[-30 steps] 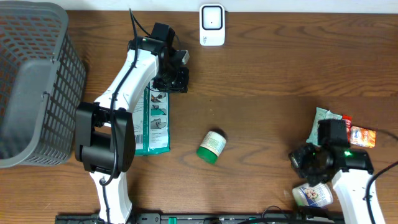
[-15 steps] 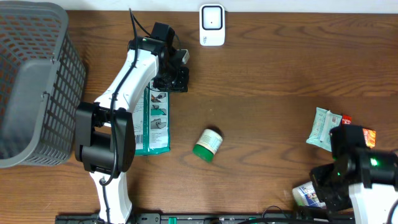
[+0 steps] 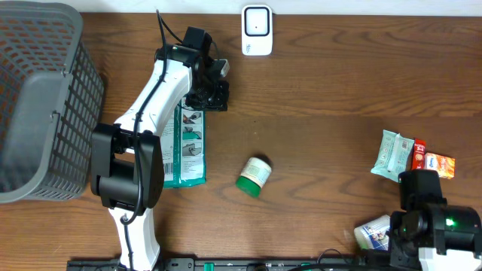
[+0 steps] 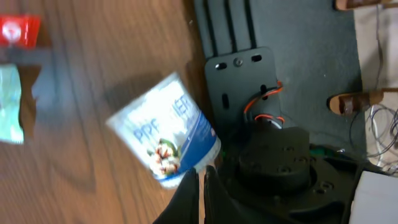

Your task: Scan the item barcode

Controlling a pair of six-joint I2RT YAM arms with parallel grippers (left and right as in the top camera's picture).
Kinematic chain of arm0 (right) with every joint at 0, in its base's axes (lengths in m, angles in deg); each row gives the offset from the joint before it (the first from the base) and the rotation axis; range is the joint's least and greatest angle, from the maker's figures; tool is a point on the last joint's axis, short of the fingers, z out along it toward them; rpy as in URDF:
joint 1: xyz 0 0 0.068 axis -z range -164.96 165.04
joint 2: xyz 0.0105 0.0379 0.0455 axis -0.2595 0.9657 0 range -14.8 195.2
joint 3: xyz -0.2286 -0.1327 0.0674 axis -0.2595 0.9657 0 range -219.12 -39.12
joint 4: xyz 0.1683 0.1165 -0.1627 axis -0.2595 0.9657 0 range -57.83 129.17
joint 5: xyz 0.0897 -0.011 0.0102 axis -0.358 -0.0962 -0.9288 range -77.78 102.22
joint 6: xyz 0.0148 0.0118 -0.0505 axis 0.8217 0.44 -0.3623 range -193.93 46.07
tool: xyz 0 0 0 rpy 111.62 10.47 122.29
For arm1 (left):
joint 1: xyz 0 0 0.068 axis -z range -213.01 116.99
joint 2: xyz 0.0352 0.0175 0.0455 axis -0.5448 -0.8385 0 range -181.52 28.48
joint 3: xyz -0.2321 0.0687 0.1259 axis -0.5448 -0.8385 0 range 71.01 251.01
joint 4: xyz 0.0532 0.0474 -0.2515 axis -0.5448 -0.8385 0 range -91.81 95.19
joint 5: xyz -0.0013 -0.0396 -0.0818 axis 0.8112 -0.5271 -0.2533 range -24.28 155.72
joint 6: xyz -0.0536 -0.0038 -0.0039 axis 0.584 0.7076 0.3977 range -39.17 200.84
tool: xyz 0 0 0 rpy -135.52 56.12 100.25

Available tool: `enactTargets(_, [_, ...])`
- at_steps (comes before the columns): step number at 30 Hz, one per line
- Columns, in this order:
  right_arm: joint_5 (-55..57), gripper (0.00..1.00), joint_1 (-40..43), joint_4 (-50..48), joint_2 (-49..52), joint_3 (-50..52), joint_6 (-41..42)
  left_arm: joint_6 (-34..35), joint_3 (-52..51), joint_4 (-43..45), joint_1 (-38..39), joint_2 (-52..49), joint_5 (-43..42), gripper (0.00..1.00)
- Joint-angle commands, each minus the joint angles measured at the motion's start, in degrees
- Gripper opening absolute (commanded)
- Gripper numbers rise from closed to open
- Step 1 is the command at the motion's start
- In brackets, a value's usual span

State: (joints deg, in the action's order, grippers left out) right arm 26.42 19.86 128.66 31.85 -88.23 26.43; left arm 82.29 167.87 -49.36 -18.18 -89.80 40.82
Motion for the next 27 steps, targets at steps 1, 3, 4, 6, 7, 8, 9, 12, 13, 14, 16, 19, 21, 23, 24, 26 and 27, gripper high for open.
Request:
enactTargets(1, [3.96,0.04,0.13,0.17,1.46,0.39,7.89,-0.35,0.61,0.02,0.09,1.14,0.52,0.15])
enactTargets(3, [4.72,0.06,0.13,0.04,2.58,0.59,10.73,-0.35,0.61,0.02,0.09,1.14,0.52,0.15])
enactTargets(4, [5.05,0.08,0.13,-0.17,3.32,0.81,12.28,-0.35,0.61,0.02,0.09,1.14,0.52,0.15])
enactTargets(6, [5.27,0.08,0.13,-1.64,4.68,1.60,13.18,-0.35,0.61,0.15,0.09,1.14,0.52,0.15])
enactTargets(7, [5.57,0.08,0.13,-2.56,5.49,1.84,13.16,-0.35,0.61,0.26,0.09,1.14,0.52,0.15])
enactTargets(8, [5.95,0.08,0.13,-3.28,6.40,2.10,13.18,-0.35,0.61,0.46,0.09,1.14,0.52,0.15])
enactTargets(9, [6.29,0.08,0.15,-4.26,7.41,2.45,13.16,-0.35,0.61,0.66,0.09,1.14,0.52,0.15])
enactTargets(12, [9.53,0.06,0.17,-7.39,11.54,3.34,12.98,-0.35,0.61,0.90,0.09,1.14,0.52,0.15])
enactTargets(13, [10.51,0.04,0.20,-7.61,13.09,3.37,12.96,-0.35,0.61,0.87,0.09,1.14,0.52,0.15])
enactTargets(14, [10.95,0.03,0.24,-7.48,14.82,3.37,12.96,-0.35,0.61,0.85,0.09,1.14,0.52,0.15])
enactTargets(16, [10.82,0.06,0.48,-6.71,17.42,3.37,12.87,-0.35,0.61,0.81,0.09,1.14,0.50,0.15])
enactTargets(19, [10.43,0.12,0.57,-6.47,21.38,3.41,10.93,-0.35,0.61,0.81,0.09,1.14,0.52,0.15])
enactTargets(21, [9.01,0.13,0.85,-6.54,23.65,3.76,9.60,-0.35,0.61,0.83,0.09,1.14,0.50,0.15])
enactTargets(23, [7.56,0.13,0.87,-7.61,25.92,4.07,6.56,-0.35,0.61,0.83,0.09,1.14,0.52,0.15])
enactTargets(24, [7.58,0.13,0.87,-7.63,26.62,4.07,6.27,-0.35,0.61,0.81,0.09,1.14,0.52,0.15])
enactTargets(26, [7.54,0.13,0.87,-7.98,27.93,4.20,6.73,-0.35,0.61,0.81,0.09,1.14,0.52,0.15])
enactTargets(27, [7.06,0.13,0.87,-8.70,28.41,4.55,6.88,-0.35,0.59,0.81,0.09,1.14,0.50,0.15])
